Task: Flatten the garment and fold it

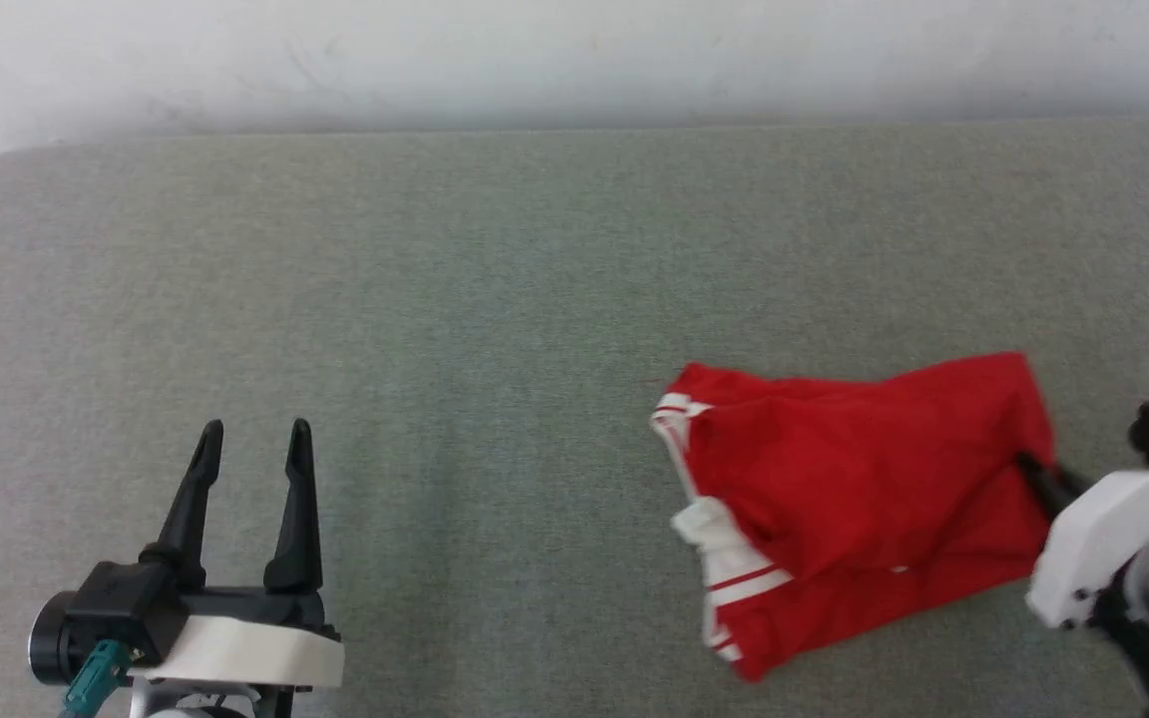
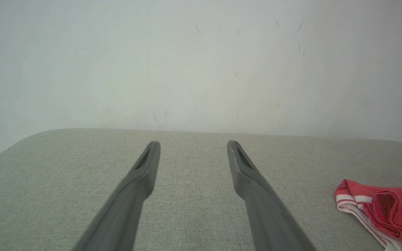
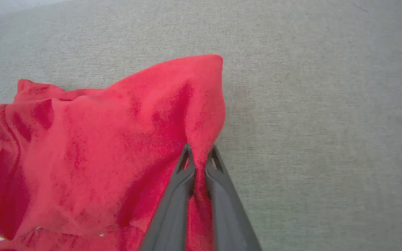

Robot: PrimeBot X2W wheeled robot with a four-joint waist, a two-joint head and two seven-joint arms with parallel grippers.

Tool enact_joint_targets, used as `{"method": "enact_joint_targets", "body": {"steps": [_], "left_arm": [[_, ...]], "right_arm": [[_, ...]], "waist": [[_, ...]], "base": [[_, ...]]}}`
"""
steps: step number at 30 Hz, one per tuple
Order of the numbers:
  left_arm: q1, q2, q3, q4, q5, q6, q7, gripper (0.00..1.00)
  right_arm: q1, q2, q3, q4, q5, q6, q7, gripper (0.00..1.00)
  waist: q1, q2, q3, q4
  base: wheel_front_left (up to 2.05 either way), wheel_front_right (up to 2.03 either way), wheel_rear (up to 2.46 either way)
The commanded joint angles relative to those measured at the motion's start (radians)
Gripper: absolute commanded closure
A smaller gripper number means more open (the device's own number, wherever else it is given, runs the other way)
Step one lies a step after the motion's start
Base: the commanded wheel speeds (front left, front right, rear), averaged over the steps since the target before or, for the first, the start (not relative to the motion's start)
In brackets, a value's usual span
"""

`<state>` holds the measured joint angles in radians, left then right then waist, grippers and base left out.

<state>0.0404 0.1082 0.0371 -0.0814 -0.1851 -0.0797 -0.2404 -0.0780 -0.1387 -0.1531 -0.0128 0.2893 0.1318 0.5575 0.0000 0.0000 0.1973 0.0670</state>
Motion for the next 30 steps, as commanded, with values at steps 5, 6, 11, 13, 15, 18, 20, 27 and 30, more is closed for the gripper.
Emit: {"method": "enact_joint_targets", "body": {"steps": [5,6,11,13,15,18,20,27,30], "left_arm": [[-0.026,0.023,-0.005,-0.024,0.002,-0.002,0.011,0.0],[-0.034,0.028,-0.005,-0.031,0.002,-0.002,0.014,0.0],[-0.076,0.052,-0.004,-0.064,0.005,-0.003,0.029,0.0],[-0.099,0.062,-0.004,-0.075,0.006,-0.005,0.034,0.0],[-0.124,0.072,-0.002,-0.087,0.007,-0.005,0.036,0.0],[-0.165,0.091,0.003,-0.106,0.007,-0.007,0.04,0.0],[-0.189,0.101,-0.001,-0.12,0.014,-0.008,0.042,0.0],[-0.255,0.136,-0.004,-0.162,0.031,-0.01,0.059,0.0],[-0.27,0.148,-0.009,-0.172,0.035,-0.012,0.069,0.0]], "right_arm": [[-0.074,-0.122,-0.018,-0.033,-0.058,-0.001,0.03,1.0],[-0.091,-0.147,-0.022,-0.035,-0.067,-0.001,0.031,1.0],[-0.183,-0.247,-0.028,-0.029,-0.133,-0.001,0.03,1.0],[-0.216,-0.283,-0.033,-0.015,-0.156,-0.001,0.022,1.0],[-0.245,-0.312,-0.041,0.001,-0.179,-0.001,0.012,1.0],[-0.287,-0.353,-0.065,0.035,-0.199,-0.001,-0.005,1.0],[-0.31,-0.385,-0.08,0.06,-0.222,-0.001,-0.02,1.0],[-0.382,-0.408,-0.171,0.155,-0.263,-0.001,-0.084,1.0],[-0.412,-0.406,-0.187,0.193,-0.288,-0.001,-0.113,1.0]], "waist": [[0.0,0.0,0.048,-0.058],[0.0,0.0,0.06,-0.068],[0.0,0.0,0.135,-0.122],[0.0,0.0,0.169,-0.14],[0.0,0.0,0.203,-0.155],[0.0,0.0,0.261,-0.175],[0.0,0.0,0.296,-0.182],[0.0,0.0,0.397,-0.201],[0.0,0.0,0.426,-0.207]], "base": [[0.0,0.0,0.0],[0.0,0.0,0.0],[0.0,0.0,0.0],[0.0,0.0,0.0],[0.0,0.0,0.0],[0.0,0.0,0.0],[0.0,0.0,0.0],[0.0,0.0,0.0],[0.0,0.0,0.0]]}}
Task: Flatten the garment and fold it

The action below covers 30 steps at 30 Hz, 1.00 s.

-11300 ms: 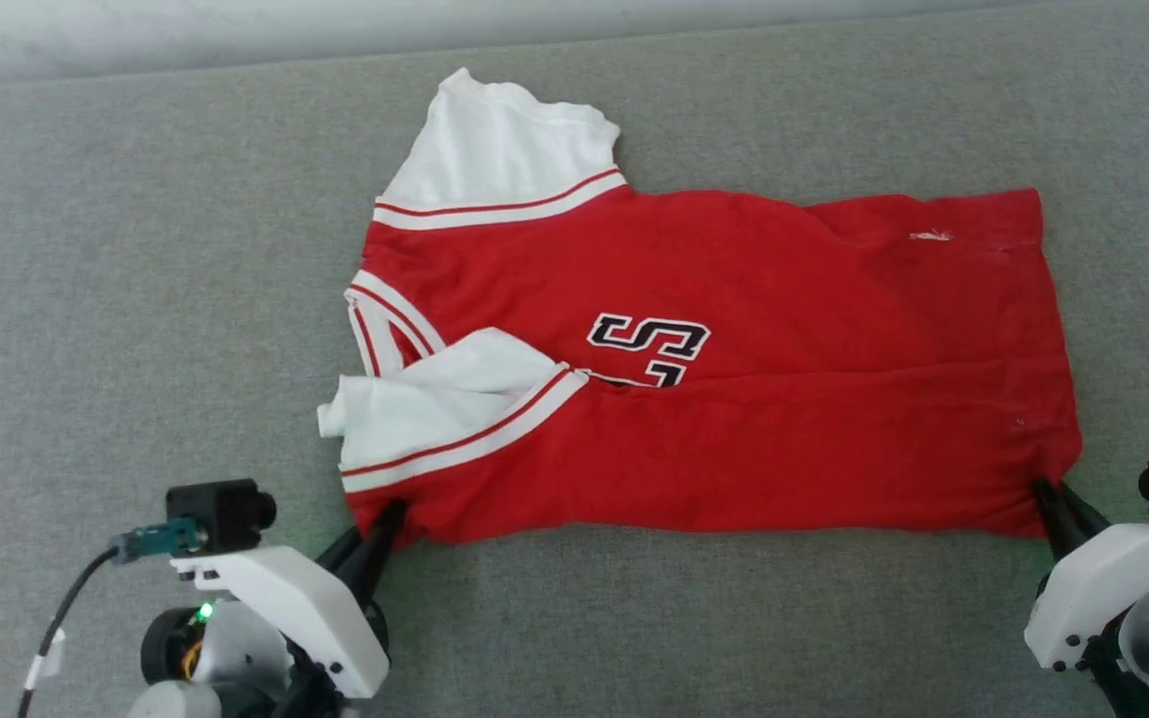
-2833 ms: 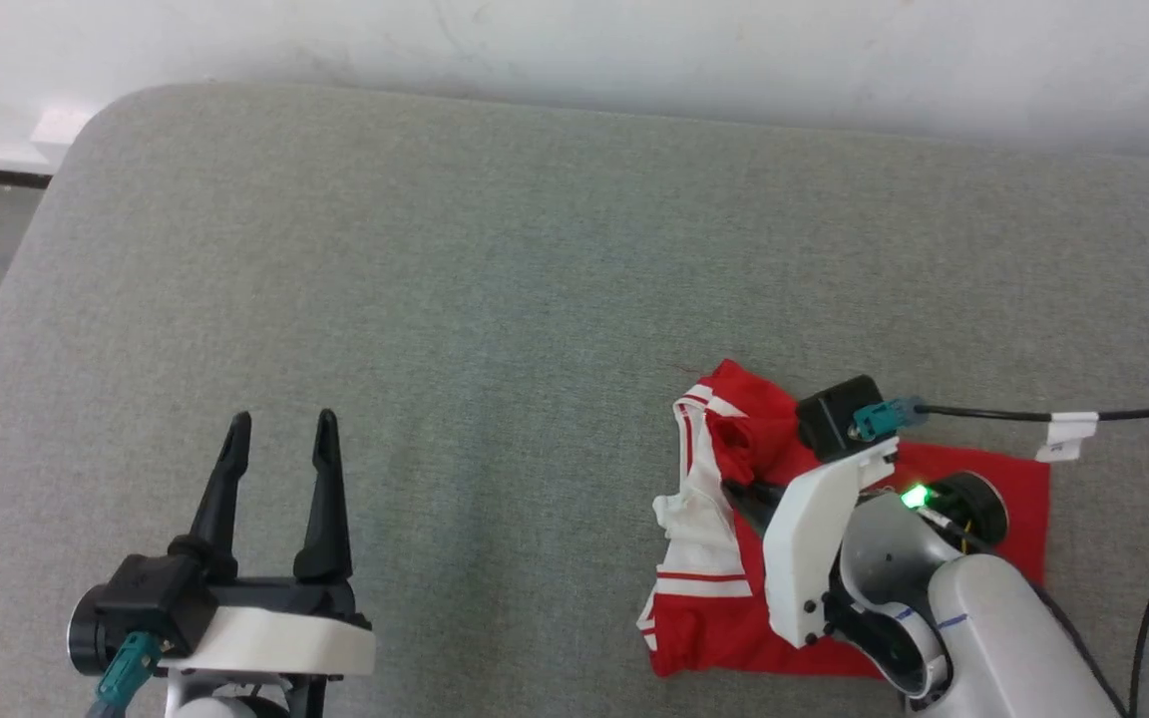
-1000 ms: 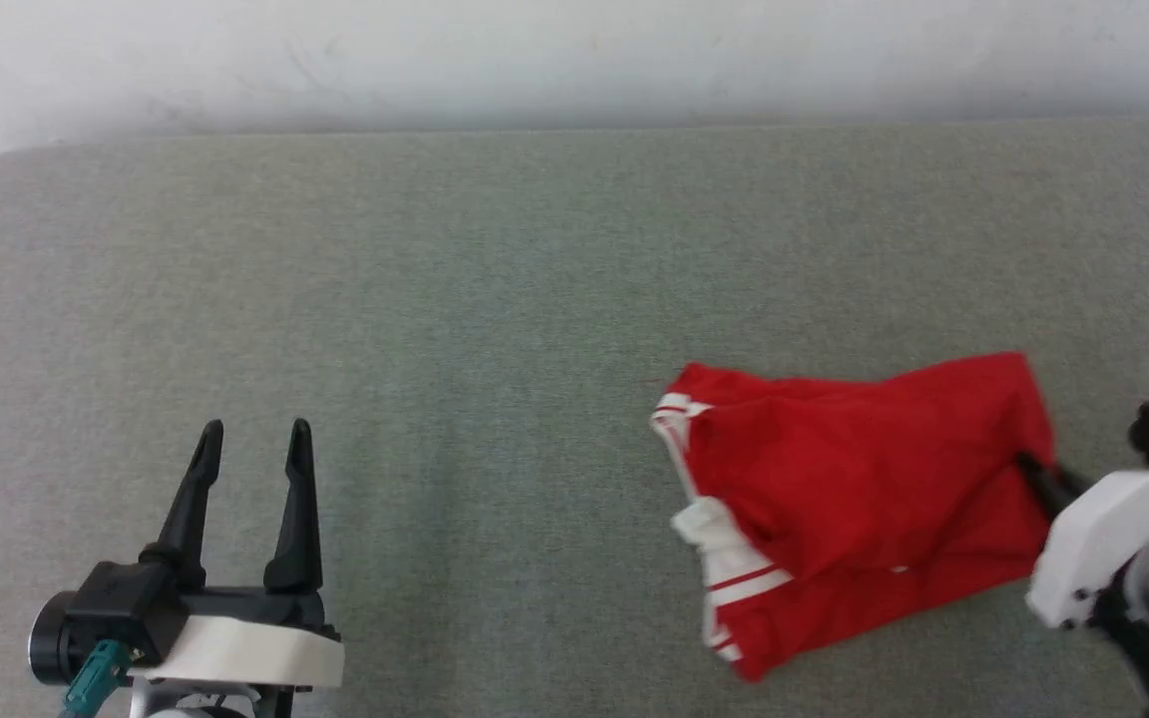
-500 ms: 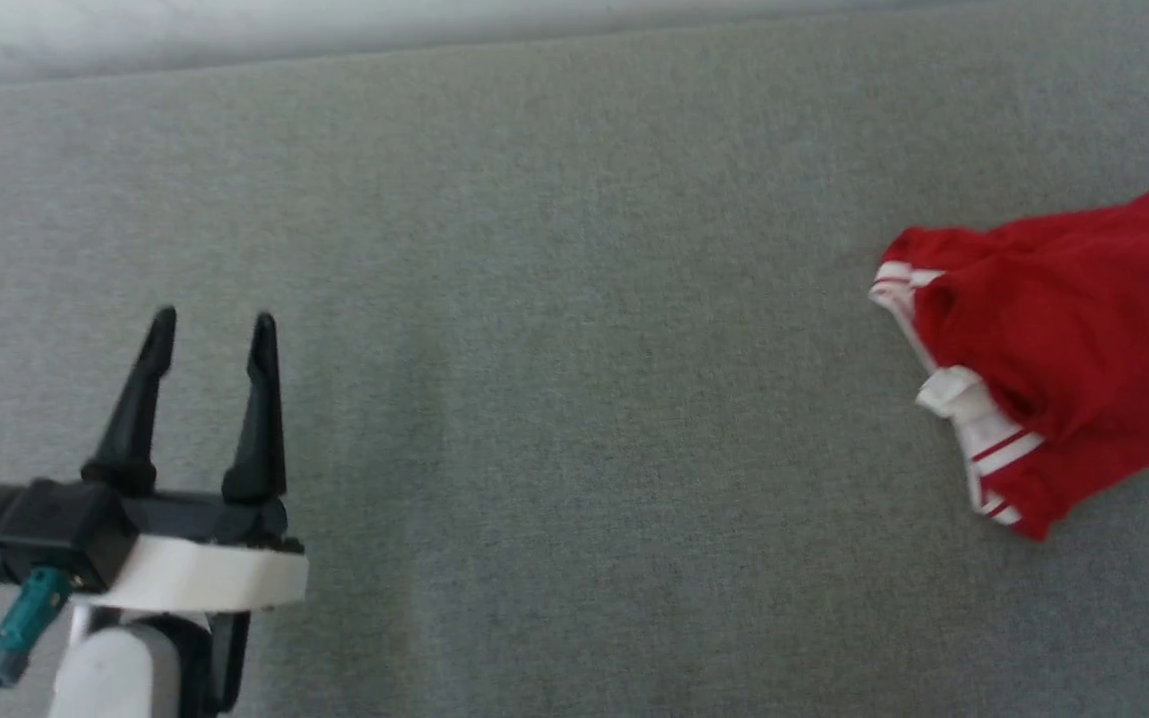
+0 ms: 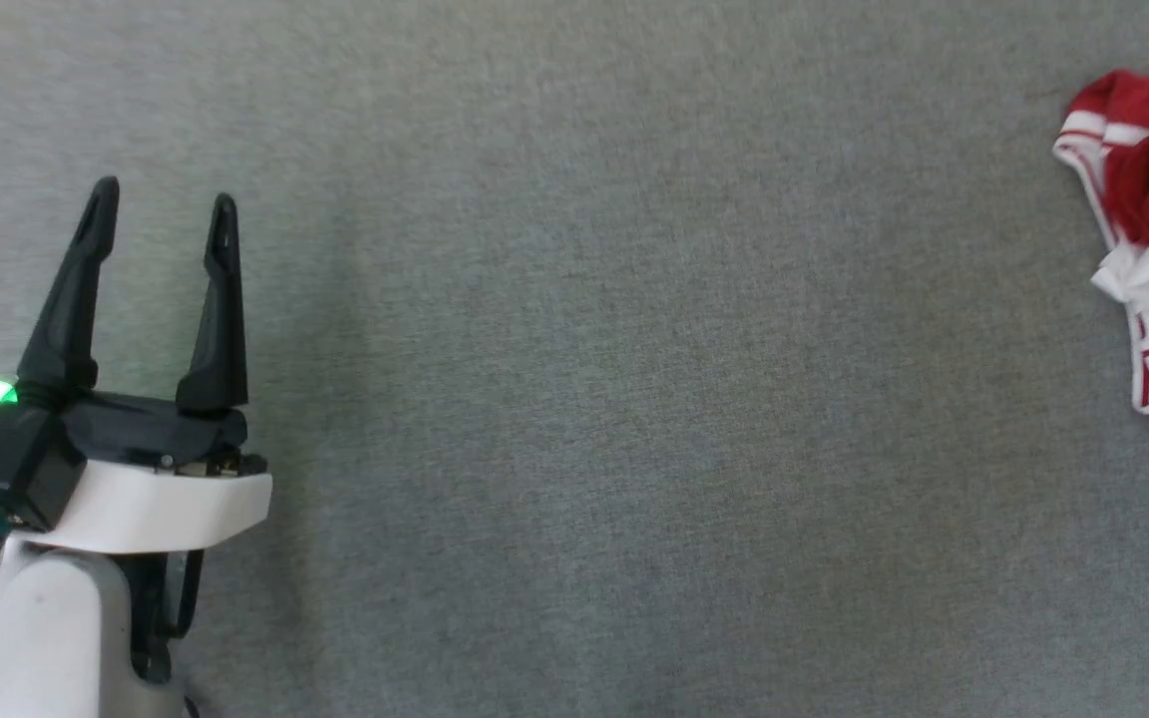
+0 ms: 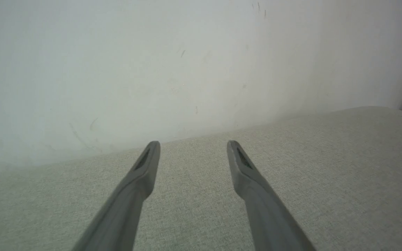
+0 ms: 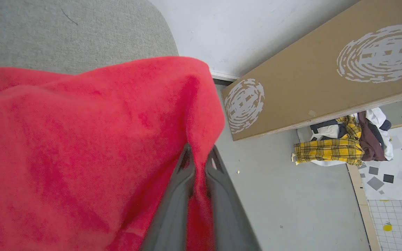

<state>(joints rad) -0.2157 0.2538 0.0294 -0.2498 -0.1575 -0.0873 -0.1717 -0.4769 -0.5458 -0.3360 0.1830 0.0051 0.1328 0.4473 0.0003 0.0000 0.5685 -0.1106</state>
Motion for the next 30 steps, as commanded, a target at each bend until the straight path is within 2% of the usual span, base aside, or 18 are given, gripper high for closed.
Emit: {"method": "enact_joint_targets", "body": {"steps": [1,4,5,6,7,8,9,10,11,15,21,26,30], "left_arm": [[-0.019,0.006,-0.002,-0.007,0.009,-0.004,0.002,0.0],[-0.03,0.015,-0.004,-0.017,0.012,-0.005,0.002,0.0],[-0.033,0.019,-0.006,-0.02,0.015,-0.006,-0.001,0.0],[-0.036,0.022,-0.008,-0.024,0.017,-0.007,-0.007,0.0],[-0.038,0.024,-0.009,-0.026,0.019,-0.007,-0.012,0.0],[-0.039,0.026,-0.01,-0.028,0.021,-0.006,-0.017,0.0],[-0.039,0.028,-0.011,-0.028,0.024,-0.006,-0.021,0.0],[-0.04,0.029,-0.012,-0.029,0.027,-0.005,-0.025,0.0],[-0.04,0.03,-0.012,-0.029,0.029,-0.003,-0.028,0.0],[-0.03,0.015,-0.006,-0.023,0.022,0.019,-0.023,0.0],[-0.007,-0.017,-0.018,0.011,-0.008,0.027,-0.028,0.0],[0.03,-0.04,-0.03,0.057,-0.007,0.046,-0.044,0.0],[0.073,-0.063,-0.04,0.099,-0.005,0.062,-0.059,0.0]], "right_arm": [[-0.02,0.0,-0.003,0.009,-0.014,-0.002,-0.011,1.0],[-0.047,0.01,-0.01,0.046,-0.029,-0.002,-0.041,1.0],[-0.055,0.014,-0.01,0.059,-0.036,-0.002,-0.051,0.89],[-0.062,0.02,-0.011,0.071,-0.042,-0.002,-0.06,0.69],[-0.068,0.026,-0.012,0.084,-0.047,-0.002,-0.068,0.55],[-0.073,0.032,-0.011,0.097,-0.052,-0.002,-0.074,0.46],[-0.079,0.037,-0.011,0.108,-0.054,-0.002,-0.079,0.31],[-0.084,0.041,-0.011,0.118,-0.056,-0.002,-0.086,0.12],[-0.089,0.042,-0.01,0.128,-0.059,-0.002,-0.092,0.0],[-0.098,0.046,-0.019,0.158,-0.057,-0.002,-0.124,0.0],[-0.068,0.062,-0.02,0.153,-0.018,-0.002,-0.189,0.0],[0.027,0.12,0.007,0.102,0.035,-0.002,-0.258,0.0],[0.125,0.206,0.045,0.05,0.072,-0.002,-0.302,0.0]], "waist": [[-0.0003,0.0,0.062,-0.03],[-0.0003,0.0,0.081,-0.032],[-0.0003,0.0,0.084,-0.033],[-0.0003,0.0,0.087,-0.035],[-0.0003,0.0,0.089,-0.036],[-0.0003,0.0,0.089,-0.037],[-0.0003,0.0,0.089,-0.039],[-0.0003,0.0,0.088,-0.04],[-0.0003,0.0,0.085,-0.041],[-0.0003,0.0,0.061,-0.042],[-0.0003,0.0,-0.012,-0.034],[-0.0003,0.0,-0.114,-0.024],[-0.0003,0.0,-0.209,-0.012]], "base": [[0.0,0.0,0.0],[0.0,0.0,0.0],[0.0,0.0,0.0],[0.0,0.0,0.0],[0.0,0.0,0.0],[0.0,0.0,0.0],[0.0,0.0,0.0],[0.0,0.0,0.0],[0.0,0.0,0.0],[0.0,0.0,0.0],[0.0,0.0,0.0],[0.0,0.0,0.0],[0.0,0.0,0.0]]}}
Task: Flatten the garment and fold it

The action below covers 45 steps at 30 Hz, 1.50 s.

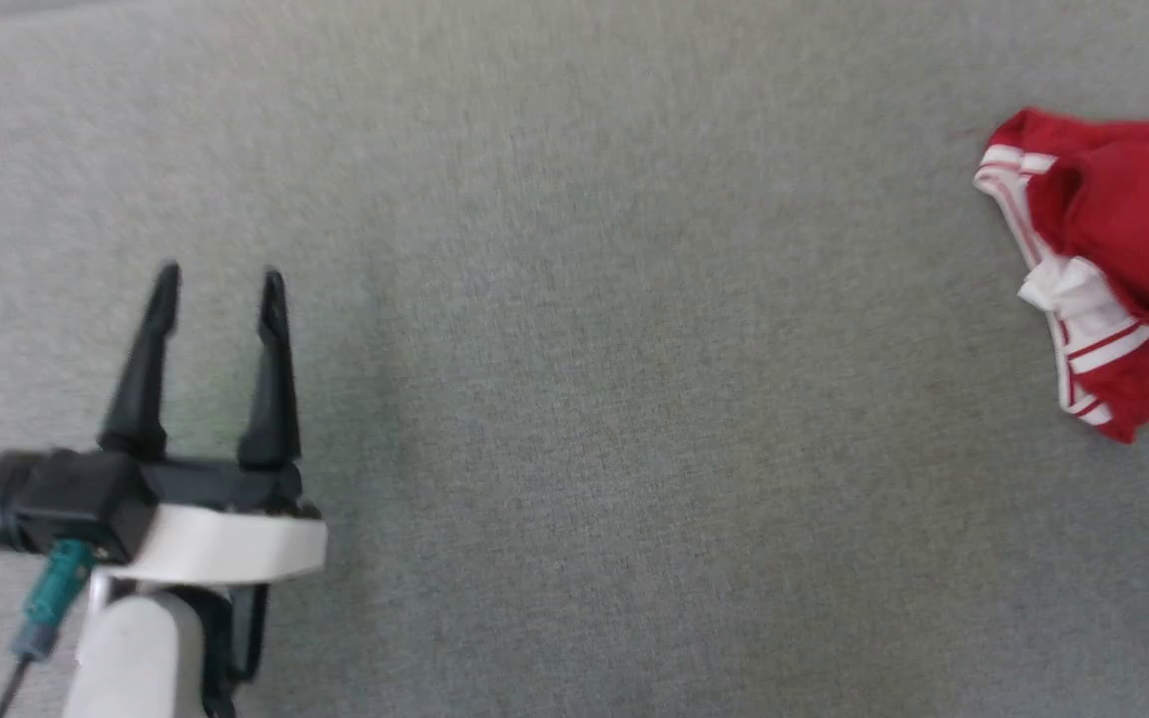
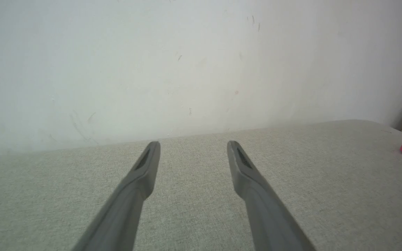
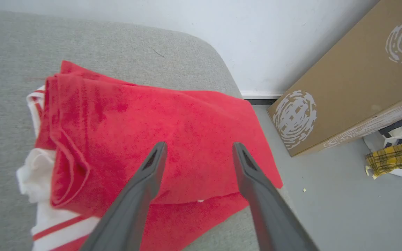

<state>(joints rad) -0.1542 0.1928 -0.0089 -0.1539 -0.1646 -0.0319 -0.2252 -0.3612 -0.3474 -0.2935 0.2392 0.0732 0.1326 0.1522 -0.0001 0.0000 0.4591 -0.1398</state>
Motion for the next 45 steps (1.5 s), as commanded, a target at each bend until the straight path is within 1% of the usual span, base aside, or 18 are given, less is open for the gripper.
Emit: {"method": "enact_joint_targets", "body": {"steps": [1,4,9,14,17,22,28,37,45], "left_arm": [[0.023,-0.008,-0.003,0.012,0.002,0.011,-0.008,0.0],[0.055,-0.024,-0.005,0.037,-0.008,0.017,-0.016,0.0],[0.097,-0.035,-0.005,0.065,-0.011,0.035,-0.013,0.0],[0.129,-0.042,0.004,0.076,-0.015,0.059,-0.011,0.0],[0.151,-0.043,0.007,0.09,-0.023,0.063,-0.005,0.0],[0.182,-0.054,0.005,0.128,-0.048,0.06,-0.002,0.0],[0.239,-0.064,-0.005,0.167,-0.057,0.058,-0.012,0.0],[0.289,-0.083,-0.009,0.187,-0.063,0.07,-0.028,0.0],[0.3,-0.093,-0.005,0.198,-0.062,0.066,-0.035,0.0]], "right_arm": [[0.033,0.032,0.011,-0.022,0.011,-0.002,-0.016,0.0],[0.087,0.094,0.03,-0.053,0.045,-0.002,-0.058,0.0],[0.14,0.162,0.081,-0.108,0.054,-0.002,-0.126,0.0],[0.176,0.218,0.104,-0.169,0.043,-0.002,-0.178,0.0],[0.207,0.242,0.115,-0.19,0.024,-0.002,-0.2,0.0],[0.259,0.27,0.145,-0.178,-0.004,-0.002,-0.232,0.0],[0.304,0.287,0.199,-0.115,-0.006,-0.002,-0.284,0.0],[0.342,0.296,0.215,-0.045,-0.021,-0.002,-0.337,0.0],[0.337,0.297,0.241,0.011,0.024,-0.002,-0.371,0.0]], "waist": [[0.0001,0.0,-0.121,0.021],[0.0001,0.0,-0.181,0.032],[0.0001,0.0,-0.255,0.051],[0.0001,0.0,-0.323,0.078],[0.0001,0.0,-0.361,0.094],[0.0001,0.0,-0.421,0.111],[0.0001,0.0,-0.478,0.109],[0.0001,0.0,-0.493,0.105],[0.0001,0.0,-0.485,0.101]], "base": [[0.0,0.0,0.0],[0.0,0.0,0.0],[0.0,0.0,0.0],[0.0,0.0,0.0],[0.0,0.0,0.0],[0.0,0.0,0.0],[0.0,0.0,0.0],[0.0,0.0,0.0],[0.0,0.0,0.0]]}}
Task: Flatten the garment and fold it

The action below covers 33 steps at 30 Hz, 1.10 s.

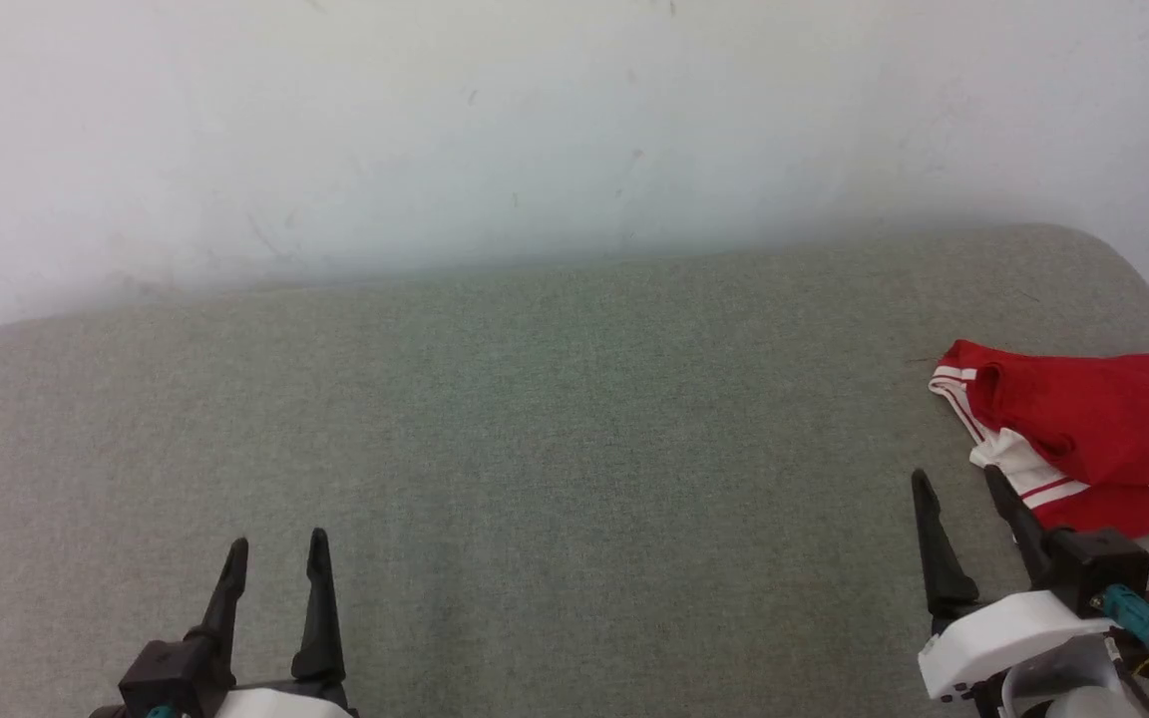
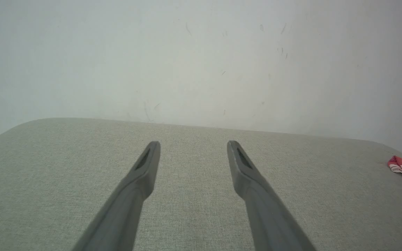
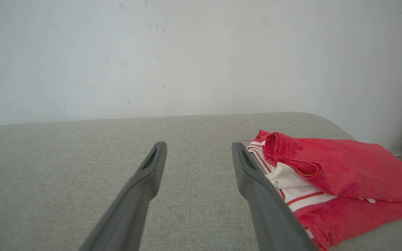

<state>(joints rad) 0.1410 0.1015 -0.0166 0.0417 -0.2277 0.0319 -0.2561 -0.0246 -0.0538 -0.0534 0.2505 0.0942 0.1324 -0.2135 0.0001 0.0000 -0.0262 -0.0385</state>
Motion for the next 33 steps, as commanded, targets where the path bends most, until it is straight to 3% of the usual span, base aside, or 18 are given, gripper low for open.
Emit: {"method": "enact_joint_targets", "body": {"steps": [1,6,7,33], "left_arm": [[0.003,-0.002,0.003,0.004,0.002,0.002,-0.005,0.0],[-0.008,0.0,0.003,0.004,0.011,-0.012,-0.005,0.0],[-0.001,-0.001,0.002,0.003,0.003,-0.007,0.0,1.0],[-0.025,-0.01,0.003,-0.005,0.042,-0.011,0.046,1.0]], "right_arm": [[-0.004,0.003,0.004,0.004,0.004,-0.002,-0.007,0.0],[-0.022,0.003,0.005,0.016,-0.001,-0.002,-0.015,0.0],[-0.012,0.0,0.004,0.015,0.002,0.0,-0.009,1.0],[-0.005,0.0,0.012,-0.032,-0.015,0.0,0.032,1.0]], "waist": [[-0.0001,0.0,0.003,0.0],[-0.0001,0.0,0.012,-0.001],[0.0,0.0,0.012,-0.001],[0.0001,0.0,0.015,0.006]], "base": [[0.0,0.0,0.0],[0.0,0.0,0.0],[0.0,0.0,0.0],[0.0,0.0,0.0]]}}
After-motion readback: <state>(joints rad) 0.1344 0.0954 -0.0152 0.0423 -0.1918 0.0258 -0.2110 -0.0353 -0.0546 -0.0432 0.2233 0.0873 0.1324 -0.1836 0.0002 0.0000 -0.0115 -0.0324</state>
